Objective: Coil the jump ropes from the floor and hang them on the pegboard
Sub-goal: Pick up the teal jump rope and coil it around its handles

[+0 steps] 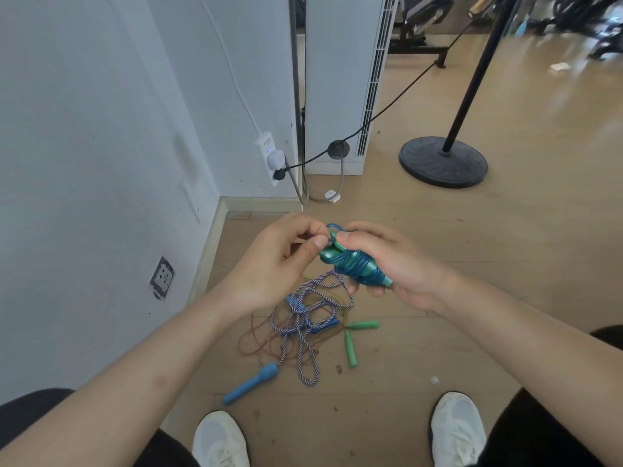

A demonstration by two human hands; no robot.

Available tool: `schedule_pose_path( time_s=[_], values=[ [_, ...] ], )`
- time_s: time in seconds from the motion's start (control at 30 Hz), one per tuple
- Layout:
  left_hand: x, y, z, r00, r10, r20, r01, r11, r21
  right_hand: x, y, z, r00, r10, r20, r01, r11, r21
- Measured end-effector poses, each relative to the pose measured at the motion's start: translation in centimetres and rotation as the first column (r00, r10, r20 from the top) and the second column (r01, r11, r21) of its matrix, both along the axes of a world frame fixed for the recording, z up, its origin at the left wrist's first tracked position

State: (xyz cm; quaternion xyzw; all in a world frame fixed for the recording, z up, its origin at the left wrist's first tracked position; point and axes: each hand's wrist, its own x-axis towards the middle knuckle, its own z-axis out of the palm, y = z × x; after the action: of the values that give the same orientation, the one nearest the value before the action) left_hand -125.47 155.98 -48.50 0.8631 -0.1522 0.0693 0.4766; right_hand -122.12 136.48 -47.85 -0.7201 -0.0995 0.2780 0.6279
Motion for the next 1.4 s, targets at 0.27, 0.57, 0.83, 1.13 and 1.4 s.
schedule_pose_path(
  time_s=[0.27, 0.57, 0.83, 1.13, 1.4],
  values=[
    [0.1, -0.4, 0.2, 0.982, 0.000, -0.186, -0.068, 0.931, -0.359, 0.2, -0.1, -0.6, 0.999, -0.044, -0.004, 0.044, 0.999, 0.019],
    [0.3, -0.3, 0.3, 0.984, 0.056, -0.169, -0.132, 0.865, -0.484, -0.1, 0.0, -0.6, 0.999, -0.045, -0.025, 0.047, 0.995, 0.089],
    [-0.4, 0.6, 1.1, 0.988, -0.097, 0.122, 0.111, 0.988, -0.109, 0.1, 0.0, -0.5, 1.000, -0.011, -0.030, 0.013, 0.997, 0.082],
    [0.3, 1.0, 0.8, 0.981, -0.041, 0.187, 0.038, 0.999, 0.022, -0.3, 0.5, -0.5, 0.999, 0.020, -0.037, -0.017, 0.997, 0.075],
    [0.9, -0.2, 0.0, 0.977, 0.118, -0.180, -0.197, 0.824, -0.532, -0.5, 0.9, -0.8, 0.984, 0.082, -0.158, -0.046, 0.974, 0.222]
  ],
)
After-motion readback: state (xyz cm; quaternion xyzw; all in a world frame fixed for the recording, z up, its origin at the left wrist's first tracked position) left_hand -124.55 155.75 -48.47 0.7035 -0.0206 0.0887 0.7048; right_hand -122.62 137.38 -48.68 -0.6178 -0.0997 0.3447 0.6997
